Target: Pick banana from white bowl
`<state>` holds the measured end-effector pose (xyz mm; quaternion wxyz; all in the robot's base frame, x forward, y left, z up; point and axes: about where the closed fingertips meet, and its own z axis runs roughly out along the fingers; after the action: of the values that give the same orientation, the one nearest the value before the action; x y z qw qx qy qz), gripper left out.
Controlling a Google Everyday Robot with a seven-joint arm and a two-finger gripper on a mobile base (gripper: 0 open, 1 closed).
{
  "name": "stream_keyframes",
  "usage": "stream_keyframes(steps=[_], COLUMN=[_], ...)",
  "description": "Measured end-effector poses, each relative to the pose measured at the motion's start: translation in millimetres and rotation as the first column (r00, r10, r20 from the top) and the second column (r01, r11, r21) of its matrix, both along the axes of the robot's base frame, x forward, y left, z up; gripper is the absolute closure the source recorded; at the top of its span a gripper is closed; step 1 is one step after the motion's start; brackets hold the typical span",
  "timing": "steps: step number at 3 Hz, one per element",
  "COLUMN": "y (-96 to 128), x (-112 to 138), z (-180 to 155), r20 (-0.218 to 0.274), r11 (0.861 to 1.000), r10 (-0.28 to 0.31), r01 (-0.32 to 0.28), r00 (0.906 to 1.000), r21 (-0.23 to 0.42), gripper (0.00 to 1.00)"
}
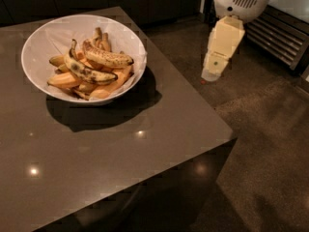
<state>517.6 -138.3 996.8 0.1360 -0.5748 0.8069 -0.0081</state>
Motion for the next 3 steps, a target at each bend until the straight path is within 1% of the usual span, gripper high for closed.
stream_keyframes(steps=[1, 2, 3], y=[19.3, 26.5, 61.0], x=[13.8, 19.6, 41.0], z=[6.2, 4.5, 6.0], r20=[0.033, 0.038, 0.015], r11=[1.000, 0.998, 0.998], r10=[0.024, -0.004, -0.014], r01=[-0.024, 0.002, 0.013], r00=[0.9992, 0.9993, 0.9998], r21=[0.017, 0.062, 0.061], gripper=[0.00, 0.00, 0.00])
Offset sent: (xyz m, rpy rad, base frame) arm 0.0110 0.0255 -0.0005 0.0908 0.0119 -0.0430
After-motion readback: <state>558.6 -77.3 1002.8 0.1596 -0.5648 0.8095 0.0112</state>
